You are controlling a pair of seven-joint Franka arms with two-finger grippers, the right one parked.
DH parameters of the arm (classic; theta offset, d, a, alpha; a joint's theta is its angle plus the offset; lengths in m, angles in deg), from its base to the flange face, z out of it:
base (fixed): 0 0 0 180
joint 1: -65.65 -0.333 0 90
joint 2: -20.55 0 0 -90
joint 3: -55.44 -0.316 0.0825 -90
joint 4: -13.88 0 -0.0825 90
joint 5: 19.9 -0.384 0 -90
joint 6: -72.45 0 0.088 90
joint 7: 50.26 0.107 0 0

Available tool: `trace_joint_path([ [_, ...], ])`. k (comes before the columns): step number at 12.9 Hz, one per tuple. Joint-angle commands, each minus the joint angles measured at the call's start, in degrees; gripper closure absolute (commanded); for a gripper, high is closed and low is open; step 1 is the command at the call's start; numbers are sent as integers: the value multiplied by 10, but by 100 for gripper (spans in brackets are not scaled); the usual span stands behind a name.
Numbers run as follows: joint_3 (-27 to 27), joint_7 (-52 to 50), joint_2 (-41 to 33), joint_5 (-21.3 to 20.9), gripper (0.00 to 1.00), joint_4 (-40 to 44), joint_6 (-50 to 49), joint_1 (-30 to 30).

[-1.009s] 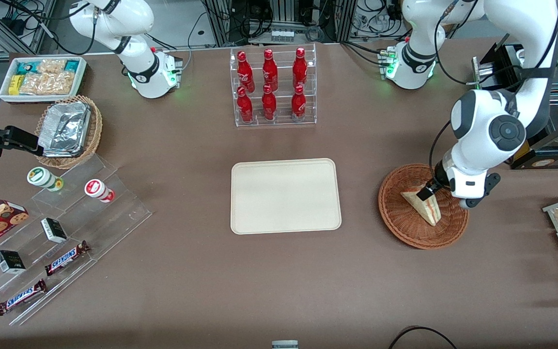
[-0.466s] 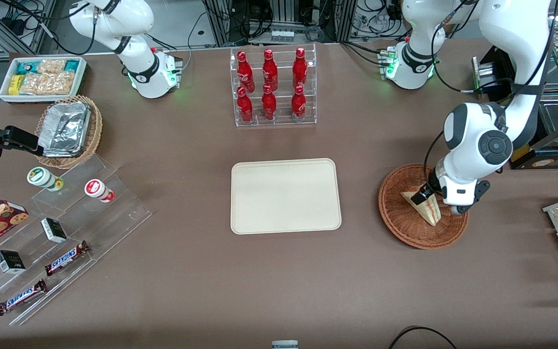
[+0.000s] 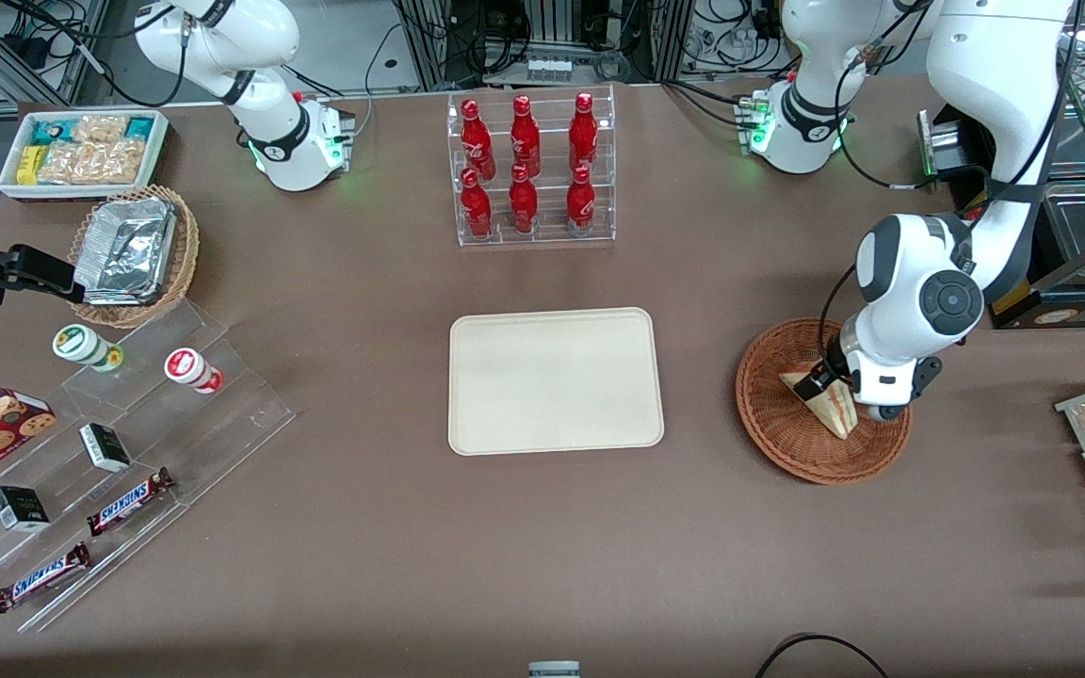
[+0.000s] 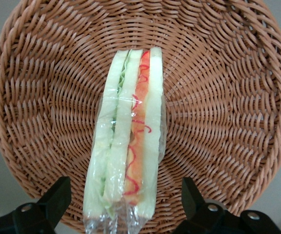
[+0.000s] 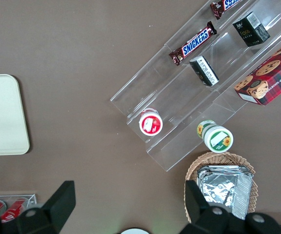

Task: Place sandwich from basket to tray
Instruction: 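Lower the open left gripper around the sandwich's upright edge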

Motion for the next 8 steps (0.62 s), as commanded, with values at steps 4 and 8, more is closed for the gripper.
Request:
trace_joint_path([
  [4,2,-6,8,-7,89,-5,15,-4],
  [8,2,-2,-10,-16,100,3,-13,-4],
])
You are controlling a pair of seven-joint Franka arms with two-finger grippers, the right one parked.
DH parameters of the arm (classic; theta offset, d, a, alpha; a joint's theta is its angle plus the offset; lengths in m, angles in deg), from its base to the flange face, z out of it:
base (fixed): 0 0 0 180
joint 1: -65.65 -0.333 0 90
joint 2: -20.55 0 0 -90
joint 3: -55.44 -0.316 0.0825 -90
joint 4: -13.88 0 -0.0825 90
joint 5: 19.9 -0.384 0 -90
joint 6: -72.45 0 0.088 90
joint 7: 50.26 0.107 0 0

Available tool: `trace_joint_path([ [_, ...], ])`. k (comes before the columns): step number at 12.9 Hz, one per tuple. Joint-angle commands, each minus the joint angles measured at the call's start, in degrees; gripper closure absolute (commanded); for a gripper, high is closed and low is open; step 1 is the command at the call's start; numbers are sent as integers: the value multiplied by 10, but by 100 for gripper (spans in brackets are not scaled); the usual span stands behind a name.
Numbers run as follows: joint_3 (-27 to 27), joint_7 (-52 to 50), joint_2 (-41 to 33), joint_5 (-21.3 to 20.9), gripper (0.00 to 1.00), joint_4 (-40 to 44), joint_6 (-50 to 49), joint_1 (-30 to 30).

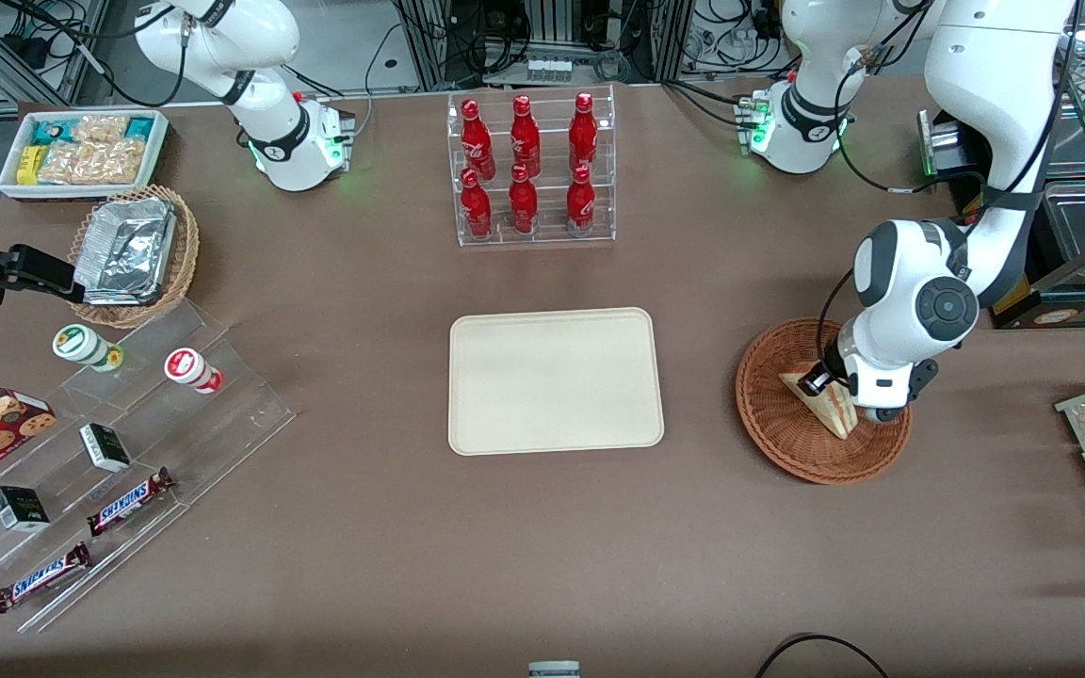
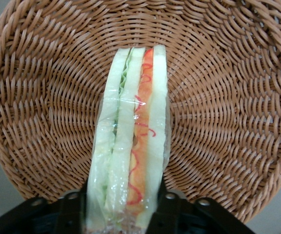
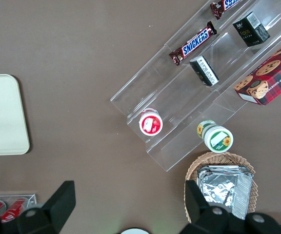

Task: Place sandwich from basket to tray
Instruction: 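Lower the open left gripper around the sandwich's upright edge, then close the left gripper on the sandwich and lift it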

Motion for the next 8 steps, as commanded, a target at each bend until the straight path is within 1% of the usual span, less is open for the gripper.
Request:
trace_joint_path([
  [1,2,-2,-22,-26,100,13,-36,-4],
  [3,4,-2,-24,-36,100,57,-87,0],
  [5,10,-1,-21,-36,100,99,-127,7],
  [8,14,0,-20,-34,100,145,-174,58],
])
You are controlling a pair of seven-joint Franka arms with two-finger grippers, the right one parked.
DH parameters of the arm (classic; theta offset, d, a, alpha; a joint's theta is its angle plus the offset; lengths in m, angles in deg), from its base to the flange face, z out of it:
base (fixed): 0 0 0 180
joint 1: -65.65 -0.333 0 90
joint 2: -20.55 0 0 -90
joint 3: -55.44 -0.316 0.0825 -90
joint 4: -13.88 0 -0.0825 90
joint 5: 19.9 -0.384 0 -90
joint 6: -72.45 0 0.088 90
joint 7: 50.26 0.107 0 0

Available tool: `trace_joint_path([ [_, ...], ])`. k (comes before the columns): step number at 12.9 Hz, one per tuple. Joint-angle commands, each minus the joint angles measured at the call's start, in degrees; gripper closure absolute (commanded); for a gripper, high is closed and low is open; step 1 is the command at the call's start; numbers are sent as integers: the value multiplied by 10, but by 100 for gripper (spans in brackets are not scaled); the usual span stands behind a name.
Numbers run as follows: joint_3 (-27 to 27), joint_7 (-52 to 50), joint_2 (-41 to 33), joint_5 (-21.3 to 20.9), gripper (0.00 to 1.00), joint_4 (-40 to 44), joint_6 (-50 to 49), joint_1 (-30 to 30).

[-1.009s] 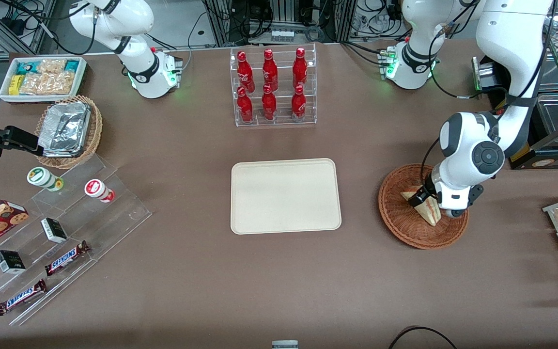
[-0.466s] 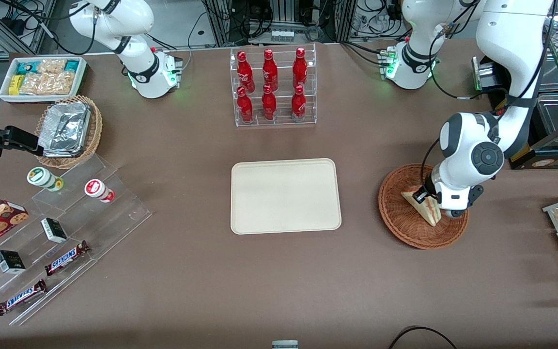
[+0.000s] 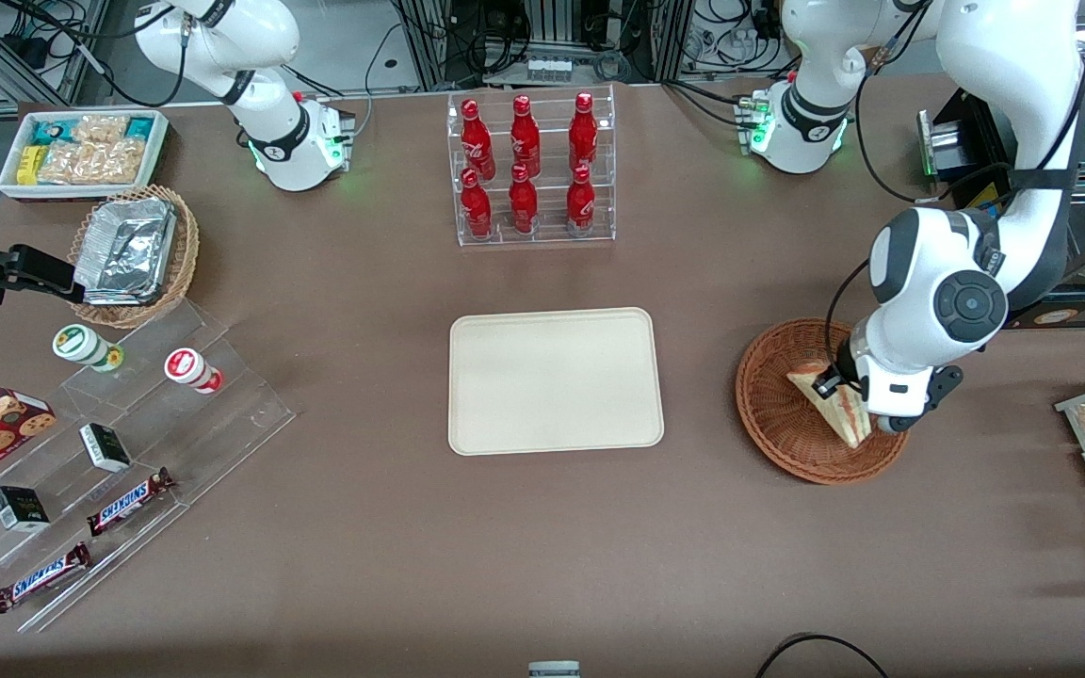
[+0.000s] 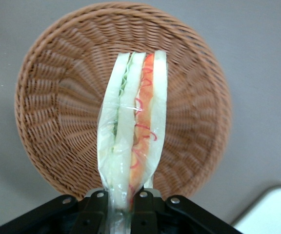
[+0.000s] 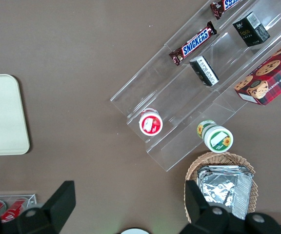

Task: Place sandwich from basket to tray
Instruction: 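Close the left gripper on the sandwich and lift it, then carry the sandwich with the left gripper over the cream tray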

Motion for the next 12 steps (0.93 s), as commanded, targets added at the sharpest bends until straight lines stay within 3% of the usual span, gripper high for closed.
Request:
trace_joint_path([
  [1,-1,9,2,-5,100,51,-63,55],
  [3,0,22,20,0,100,91,-99,97],
  [12,0,21,138,3,100,202,-51,242],
])
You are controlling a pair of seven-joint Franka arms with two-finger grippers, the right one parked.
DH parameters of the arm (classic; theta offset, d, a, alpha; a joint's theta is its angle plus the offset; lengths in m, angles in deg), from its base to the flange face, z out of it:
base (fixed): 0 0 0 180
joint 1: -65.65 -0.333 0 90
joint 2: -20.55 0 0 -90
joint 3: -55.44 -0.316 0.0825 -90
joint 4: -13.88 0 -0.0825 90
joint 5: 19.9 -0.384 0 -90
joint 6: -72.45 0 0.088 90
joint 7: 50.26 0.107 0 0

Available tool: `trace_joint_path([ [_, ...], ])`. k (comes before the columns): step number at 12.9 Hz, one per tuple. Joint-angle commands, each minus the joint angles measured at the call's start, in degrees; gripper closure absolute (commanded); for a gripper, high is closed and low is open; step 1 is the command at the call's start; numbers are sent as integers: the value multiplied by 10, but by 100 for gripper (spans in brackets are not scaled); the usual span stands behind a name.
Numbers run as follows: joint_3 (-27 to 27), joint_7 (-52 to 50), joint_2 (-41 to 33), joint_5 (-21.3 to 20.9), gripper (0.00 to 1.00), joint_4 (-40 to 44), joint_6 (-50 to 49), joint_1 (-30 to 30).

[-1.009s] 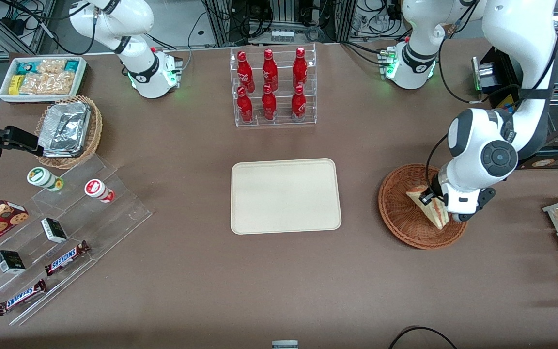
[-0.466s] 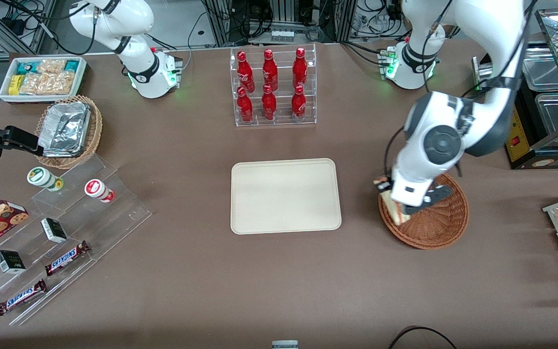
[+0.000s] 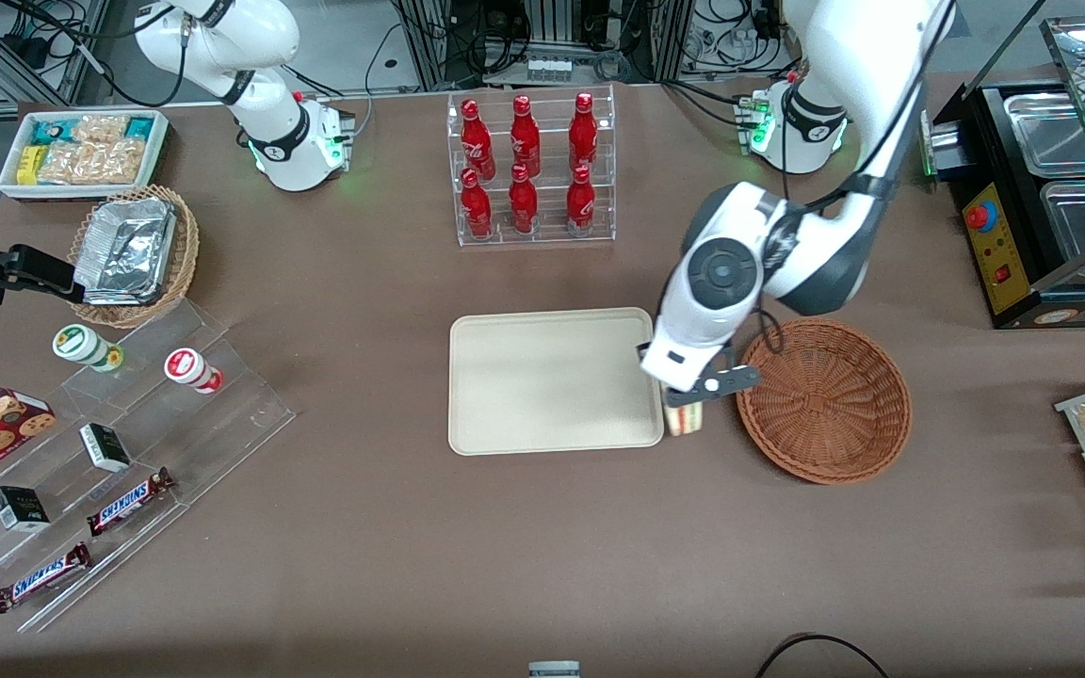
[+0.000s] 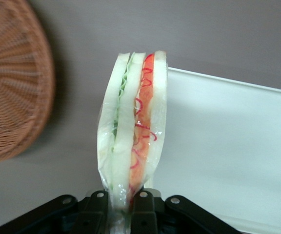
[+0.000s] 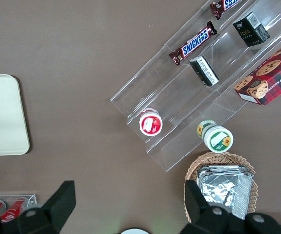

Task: Place sandwich from basket to tray
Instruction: 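Carry the sandwich with the left gripper over the cream tray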

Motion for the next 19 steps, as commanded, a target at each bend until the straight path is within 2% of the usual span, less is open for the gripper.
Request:
trace_joint_path([
  [1,-8,5,61,17,100,64,10,36],
  [3,-8,-2,91,38,100,86,27,60],
  [5,-10,-46,122,31,100,105,51,96],
  [9,-10,-77,157,32,100,142,57,125],
  [12,-9,-112,193,35,100,185,56,136],
  [19,-8,-133,201,52,100,186,34,140],
])
